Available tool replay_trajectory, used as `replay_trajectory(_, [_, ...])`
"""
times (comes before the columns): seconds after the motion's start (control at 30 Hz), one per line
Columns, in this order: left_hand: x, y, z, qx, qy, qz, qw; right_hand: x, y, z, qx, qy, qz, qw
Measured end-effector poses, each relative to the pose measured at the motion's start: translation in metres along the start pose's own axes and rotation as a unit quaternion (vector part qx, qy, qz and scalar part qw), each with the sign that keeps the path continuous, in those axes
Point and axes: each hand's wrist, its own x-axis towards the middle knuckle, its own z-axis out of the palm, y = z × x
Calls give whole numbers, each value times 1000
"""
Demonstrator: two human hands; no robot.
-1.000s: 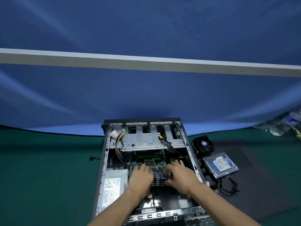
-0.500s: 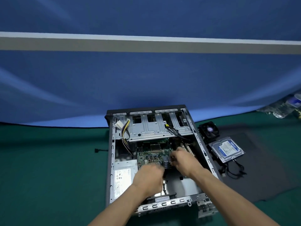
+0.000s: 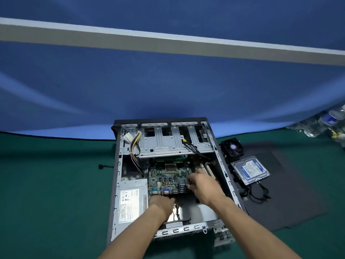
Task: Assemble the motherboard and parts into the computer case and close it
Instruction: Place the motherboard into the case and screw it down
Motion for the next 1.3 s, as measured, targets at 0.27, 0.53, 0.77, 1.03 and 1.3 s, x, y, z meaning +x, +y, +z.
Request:
replay_trajectory(0.27, [-6, 0, -5, 130, 8, 3, 992, 8, 6, -9, 78, 28, -30, 996])
replay_trajectory(0.53, [-7, 2, -10, 136, -7, -8, 991, 16, 18, -6, 141, 39, -58, 987])
replay_trajectory(0.77, [1, 2, -10, 118, -42, -11, 992, 25, 26, -7, 197, 37, -83, 976])
replay_trajectory(1.03, [-4, 3, -8, 253, -59, 23, 965, 22, 27, -7, 155, 63, -90, 982])
replay_trajectory(1.3, [-26, 3, -23, 345, -30, -35, 938, 18, 25, -10, 143, 84, -88, 982])
